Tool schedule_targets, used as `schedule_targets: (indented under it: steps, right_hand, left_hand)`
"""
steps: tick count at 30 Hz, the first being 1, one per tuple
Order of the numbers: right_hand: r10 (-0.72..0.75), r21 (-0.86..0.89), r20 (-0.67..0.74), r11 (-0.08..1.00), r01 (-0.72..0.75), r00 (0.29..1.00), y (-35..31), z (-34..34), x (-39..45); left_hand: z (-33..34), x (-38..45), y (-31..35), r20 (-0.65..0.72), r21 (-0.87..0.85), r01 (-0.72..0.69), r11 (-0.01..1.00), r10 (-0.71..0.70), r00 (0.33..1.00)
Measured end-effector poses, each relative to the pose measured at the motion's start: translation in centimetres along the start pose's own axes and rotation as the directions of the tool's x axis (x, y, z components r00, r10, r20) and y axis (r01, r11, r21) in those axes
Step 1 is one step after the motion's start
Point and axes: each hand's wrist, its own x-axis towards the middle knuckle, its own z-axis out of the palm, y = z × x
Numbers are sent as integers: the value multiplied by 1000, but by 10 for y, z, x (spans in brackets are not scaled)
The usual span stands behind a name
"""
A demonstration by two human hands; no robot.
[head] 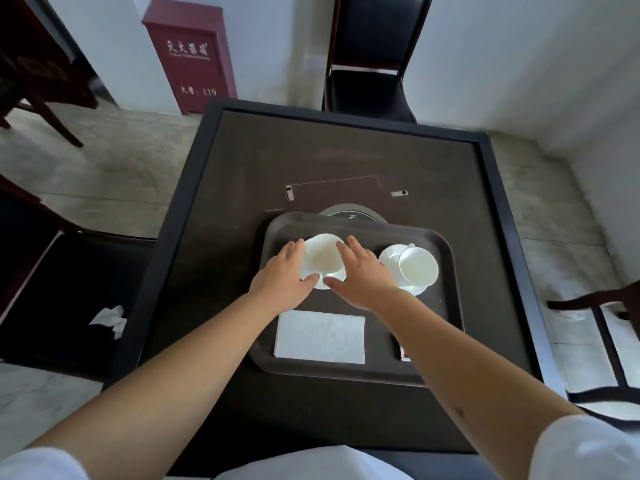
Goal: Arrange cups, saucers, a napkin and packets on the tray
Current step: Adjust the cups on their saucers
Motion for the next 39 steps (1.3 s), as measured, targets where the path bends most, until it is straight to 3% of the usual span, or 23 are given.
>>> schedule_targets:
  steps: [5, 11, 15, 20, 24, 31, 39]
  right_hand:
    - [-12, -19, 46, 1000, 13, 999, -5, -10, 31]
    - [-18, -28, 107, 999, 21, 994, -8, -15, 52]
    - [-30, -90, 101, 995, 39, 994, -11, -15, 59]
    - [-19, -68, 88, 997, 25, 996, -11, -12, 62]
    - [32, -76, 53, 997, -28, 998, -11, -15, 60]
    - [54, -66, 31, 997, -52, 998, 0, -16, 57]
    - [-40, -132, 50, 990, 46, 998, -7, -17, 68]
  left_hand:
    - [3, 15, 1, -6, -139, 37, 990, -38, 999]
    - [10, 29, -4, 147, -350, 210, 913, -168, 975]
    - [13, 37, 2, 197, -376, 259, 890, -197, 960]
    - [13, 43, 11, 288, -492, 389, 779, -277, 917]
    - [11, 41, 14, 262, -522, 439, 731, -352, 898]
    - [10, 37, 12, 72, -420, 322, 849, -322, 944]
    - [1, 35, 19, 69, -486, 319, 813, -328, 942]
